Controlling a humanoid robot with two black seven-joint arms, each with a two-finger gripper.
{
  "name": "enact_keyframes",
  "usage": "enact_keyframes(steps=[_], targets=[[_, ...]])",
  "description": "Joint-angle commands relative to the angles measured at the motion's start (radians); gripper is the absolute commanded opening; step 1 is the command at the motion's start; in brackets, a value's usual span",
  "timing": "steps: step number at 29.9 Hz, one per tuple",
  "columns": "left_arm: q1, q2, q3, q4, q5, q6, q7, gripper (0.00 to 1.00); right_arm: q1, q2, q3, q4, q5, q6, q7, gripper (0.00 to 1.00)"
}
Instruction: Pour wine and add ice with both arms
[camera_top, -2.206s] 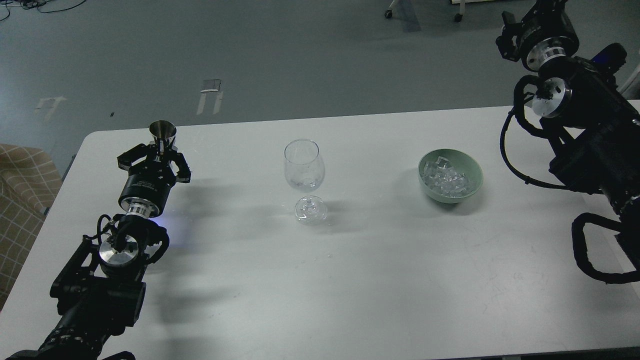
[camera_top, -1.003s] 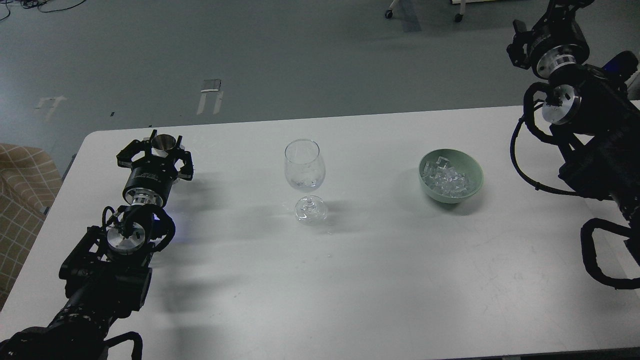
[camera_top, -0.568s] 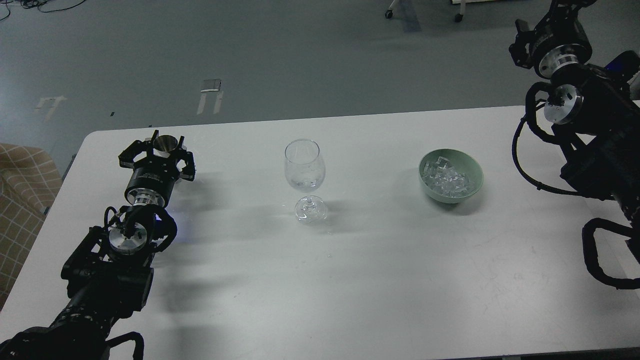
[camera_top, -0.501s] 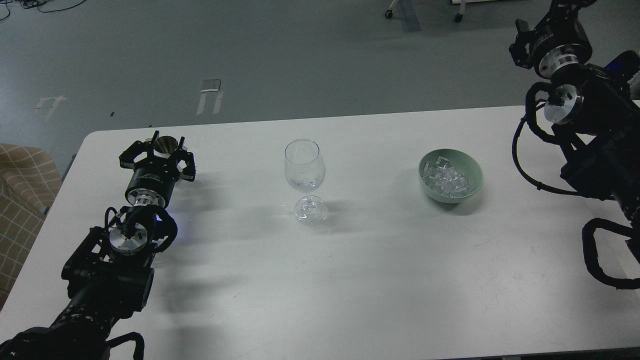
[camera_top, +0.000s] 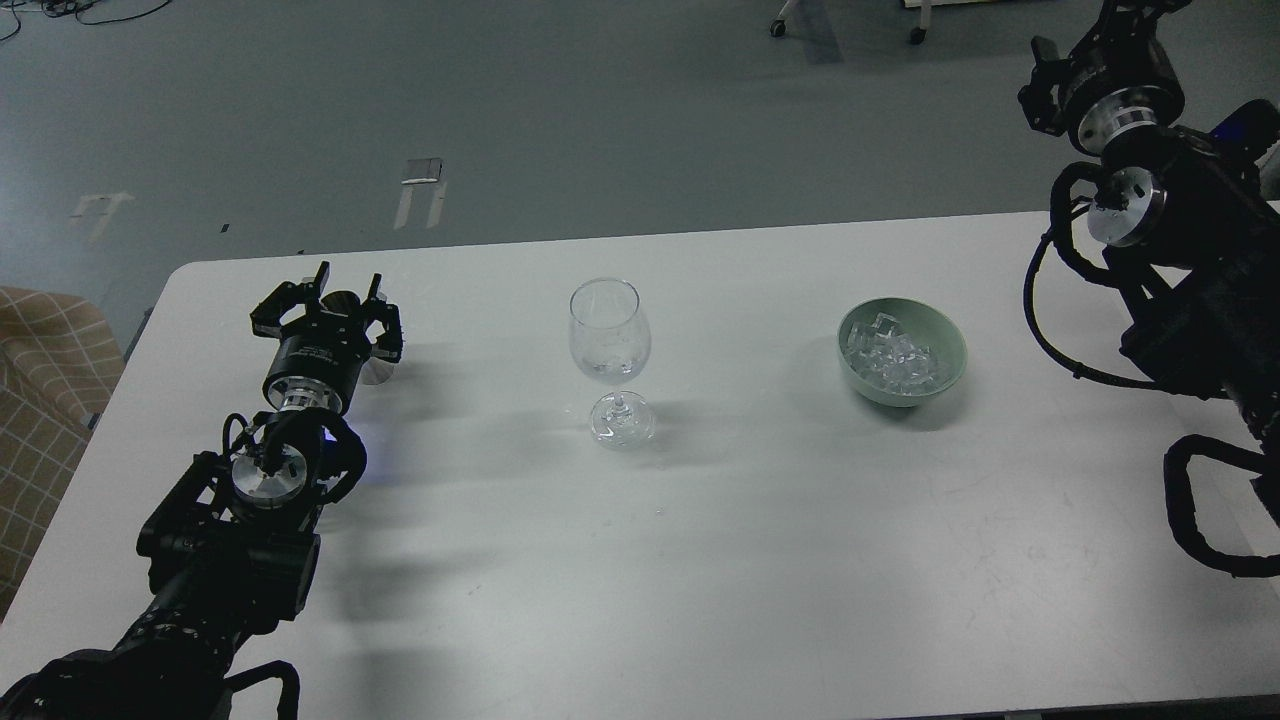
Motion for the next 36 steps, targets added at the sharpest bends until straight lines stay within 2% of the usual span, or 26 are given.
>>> enact_keyframes(steps=[1,3,4,10,14,18,23,27,30,32,36], targets=[[-0.002,0.006,0.000,0.000,0.000,0.000,0.000,0.54,-0.001,0.000,0.000,0.000,0.000,0.000,-0.001,1.00],[-0.012,0.009,0.000,-0.003,0.000,0.000,0.002,0.58,-0.001,0.001,0.000,0.000,0.000,0.000,0.000,1.00],[-0.017,0.012,0.000,-0.008,0.000,0.000,0.002,0.65,0.000,0.000,0.001,0.000,0.000,0.000,0.000,1.00],[-0.032,0.011,-0.006,-0.028,-0.002,0.011,0.003,0.75,0.000,0.000,0.000,-0.001,0.000,0.000,-0.001,1.00],[-0.029,0.020,-0.017,-0.101,-0.008,0.035,0.005,0.77,-0.001,-0.002,0.000,-0.003,0.000,0.000,0.000,1.00],[-0.023,0.031,-0.015,-0.185,-0.009,0.066,-0.001,0.87,-0.001,-0.002,0.000,-0.004,0.000,0.002,-0.001,1.00],[-0.032,0.075,-0.002,-0.293,-0.005,0.143,-0.003,0.87,0.000,-0.014,0.001,-0.003,0.000,0.003,0.000,1.00],[-0.093,0.142,0.017,-0.301,0.015,0.196,0.012,0.87,0.005,-0.015,0.004,0.005,0.002,0.005,0.000,1.00],[-0.143,0.198,0.095,-0.299,0.057,0.238,0.012,0.87,0.008,-0.012,0.004,0.011,0.002,0.009,0.000,1.00],[-0.187,0.244,0.152,-0.299,0.067,0.256,0.008,0.87,0.010,-0.015,0.003,0.074,0.002,0.018,0.002,1.00],[-0.213,0.250,0.175,-0.290,0.081,0.259,0.003,0.87,0.019,-0.018,0.003,0.152,0.002,0.020,0.011,1.00]])
